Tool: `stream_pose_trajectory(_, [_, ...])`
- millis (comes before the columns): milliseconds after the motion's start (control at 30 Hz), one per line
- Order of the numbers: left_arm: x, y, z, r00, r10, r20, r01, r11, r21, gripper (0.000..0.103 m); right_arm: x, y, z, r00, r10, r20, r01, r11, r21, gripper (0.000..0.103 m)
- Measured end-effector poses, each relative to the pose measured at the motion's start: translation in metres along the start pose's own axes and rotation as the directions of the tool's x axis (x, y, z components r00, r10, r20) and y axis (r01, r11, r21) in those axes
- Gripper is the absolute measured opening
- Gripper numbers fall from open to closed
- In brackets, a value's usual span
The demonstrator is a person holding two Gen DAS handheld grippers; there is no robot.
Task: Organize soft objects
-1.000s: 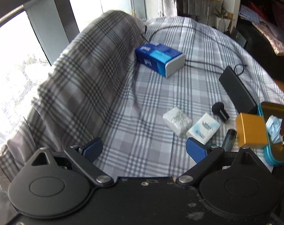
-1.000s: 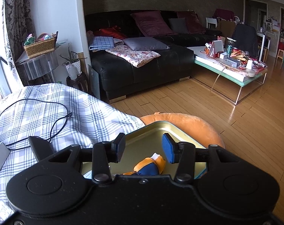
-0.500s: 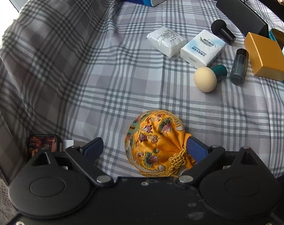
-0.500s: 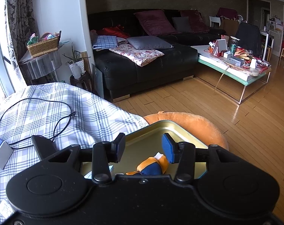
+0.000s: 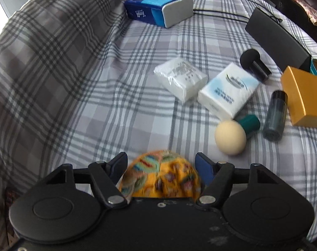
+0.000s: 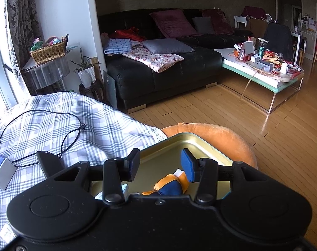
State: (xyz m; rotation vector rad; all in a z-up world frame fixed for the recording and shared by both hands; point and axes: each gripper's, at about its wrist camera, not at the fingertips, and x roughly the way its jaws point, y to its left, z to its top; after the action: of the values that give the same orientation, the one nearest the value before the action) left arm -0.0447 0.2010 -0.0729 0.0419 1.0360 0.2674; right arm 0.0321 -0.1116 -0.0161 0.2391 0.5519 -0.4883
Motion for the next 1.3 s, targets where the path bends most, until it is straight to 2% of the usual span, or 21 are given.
stream_pose_trajectory(100, [0.006,0.007,0.024,0.998,0.042,0.044,-0.041,0.999,-0.021,0.07,0.0,0.001,-0.001,1.0,0.0,-0.002,0.0,1.0,-0.002,0.046])
stream_pose_trajectory(200, [0.001,0.019,0.04,0.999,0.026,0.023,-0.025,0.999,-0.041,0.07,0.001,0.001,-0.001,1.0,0.0,-0.003,0.0,1.0,-0.002,0.046])
stream_pose_trajectory(267, [-0.012,0.022,0.04,0.999,0.038,0.013,-0.038,0.999,-0.002,0.075,0.001,0.001,0.0,1.0,0.002,-0.005,-0.002,1.0,0.001,0.047])
stream_pose_trajectory(367, [-0.036,0.028,0.029,1.0,0.029,-0.007,-0.028,0.998,0.048,0.078,0.001,0.0,0.0,1.0,0.011,-0.011,-0.011,1.0,0.007,0.047])
stream_pose_trajectory(467, [-0.054,0.033,0.016,0.997,0.003,-0.075,0.002,0.998,0.066,0.078,0.0,0.0,0.0,1.0,0.013,-0.007,-0.013,1.0,0.0,0.047])
stream_pose_trajectory(567, [-0.066,0.031,-0.003,0.993,0.009,-0.118,0.005,0.993,0.12,0.078,-0.001,-0.001,0.0,1.0,0.019,-0.005,-0.019,1.0,0.0,0.047])
stream_pose_trajectory(667, [-0.07,0.022,-0.025,0.987,0.043,-0.152,-0.013,0.981,0.193,0.078,0.0,-0.004,0.001,0.999,0.031,-0.011,-0.031,0.999,0.015,0.047])
stream_pose_trajectory(767, [-0.063,0.015,-0.045,0.979,0.049,-0.196,-0.002,0.973,0.23,0.078,0.0,-0.007,0.001,0.999,0.042,-0.014,-0.041,0.999,0.028,0.047])
stream_pose_trajectory(867, [-0.052,0.009,-0.061,0.968,0.036,-0.247,0.022,0.974,0.227,0.08,-0.001,-0.009,0.001,0.999,0.048,-0.012,-0.047,0.998,0.034,0.047])
stream_pose_trajectory(933, [-0.051,0.004,-0.065,0.97,0.006,-0.242,0.048,0.974,0.22,0.079,-0.001,-0.01,0.001,0.999,0.05,-0.013,-0.05,0.998,0.04,0.047])
stream_pose_trajectory(1167, [-0.043,0.005,-0.075,0.969,0.03,-0.247,0.027,0.974,0.226,0.081,-0.001,-0.008,0.001,0.999,0.045,-0.014,-0.045,0.998,0.034,0.047])
stream_pose_trajectory(1300, [-0.027,0.011,-0.07,0.973,-0.005,-0.231,0.042,0.987,0.154,0.08,-0.002,-0.005,0.0,0.999,0.036,-0.006,-0.036,0.999,0.02,0.047])
